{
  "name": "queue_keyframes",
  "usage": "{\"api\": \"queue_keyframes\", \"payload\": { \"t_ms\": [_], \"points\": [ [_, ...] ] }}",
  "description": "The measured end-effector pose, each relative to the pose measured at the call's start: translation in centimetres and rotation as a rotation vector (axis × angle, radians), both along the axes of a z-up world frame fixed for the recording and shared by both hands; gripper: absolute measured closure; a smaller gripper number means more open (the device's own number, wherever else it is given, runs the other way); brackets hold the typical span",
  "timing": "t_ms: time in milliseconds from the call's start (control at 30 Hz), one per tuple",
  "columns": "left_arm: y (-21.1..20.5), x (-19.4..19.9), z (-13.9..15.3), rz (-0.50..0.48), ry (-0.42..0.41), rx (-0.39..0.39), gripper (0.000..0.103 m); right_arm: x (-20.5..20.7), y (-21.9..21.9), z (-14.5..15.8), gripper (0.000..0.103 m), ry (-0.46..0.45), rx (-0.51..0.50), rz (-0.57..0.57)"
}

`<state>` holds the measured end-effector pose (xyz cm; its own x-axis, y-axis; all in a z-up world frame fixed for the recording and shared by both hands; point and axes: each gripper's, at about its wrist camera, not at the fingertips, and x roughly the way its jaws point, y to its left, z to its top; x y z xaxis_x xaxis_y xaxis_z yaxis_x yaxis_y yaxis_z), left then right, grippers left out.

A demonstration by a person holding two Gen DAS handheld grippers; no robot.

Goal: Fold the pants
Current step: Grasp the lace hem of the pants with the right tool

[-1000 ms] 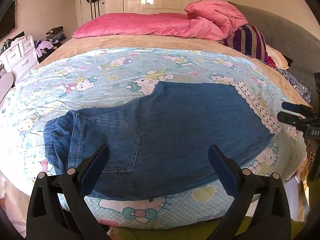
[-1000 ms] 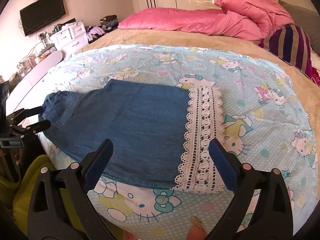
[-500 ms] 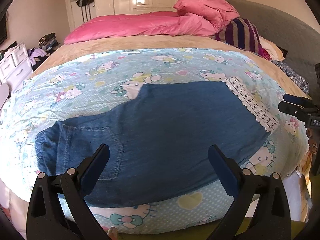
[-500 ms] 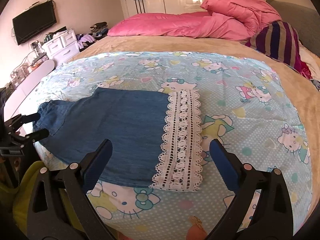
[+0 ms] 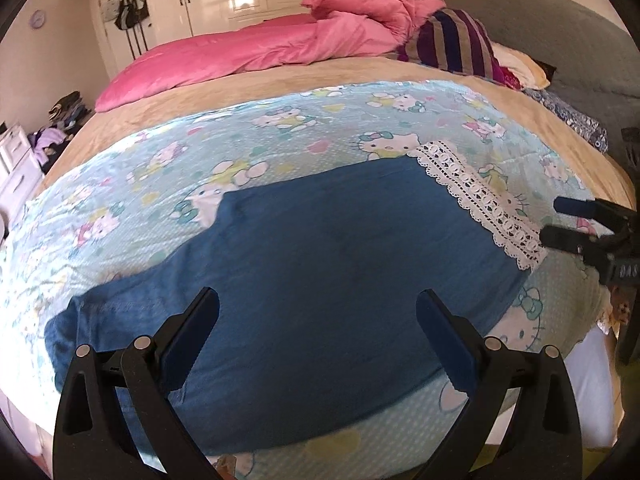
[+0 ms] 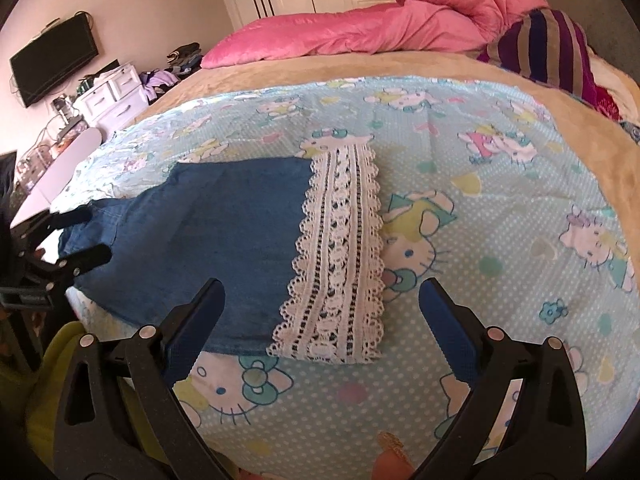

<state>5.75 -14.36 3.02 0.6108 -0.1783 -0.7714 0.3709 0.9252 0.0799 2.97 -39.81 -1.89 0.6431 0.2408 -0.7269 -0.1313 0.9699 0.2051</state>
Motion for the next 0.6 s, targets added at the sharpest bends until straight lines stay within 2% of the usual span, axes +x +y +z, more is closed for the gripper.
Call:
{"api": "queue_keyframes", "payload": {
  "t_ms": [333,600],
  "points": [
    [-4.0,4.1,-1.0,-0.085,0.025,0.01,0.005,0.4,-0.3,-3.3,0.011,0.075,0.06,-0.009],
    [-5.9,8.6,-2.2,-0.106,0.039,0.004,0.005,0.8,-0.3,-4.1,0.011,0.062,0.1,-0.031]
  ]
}}
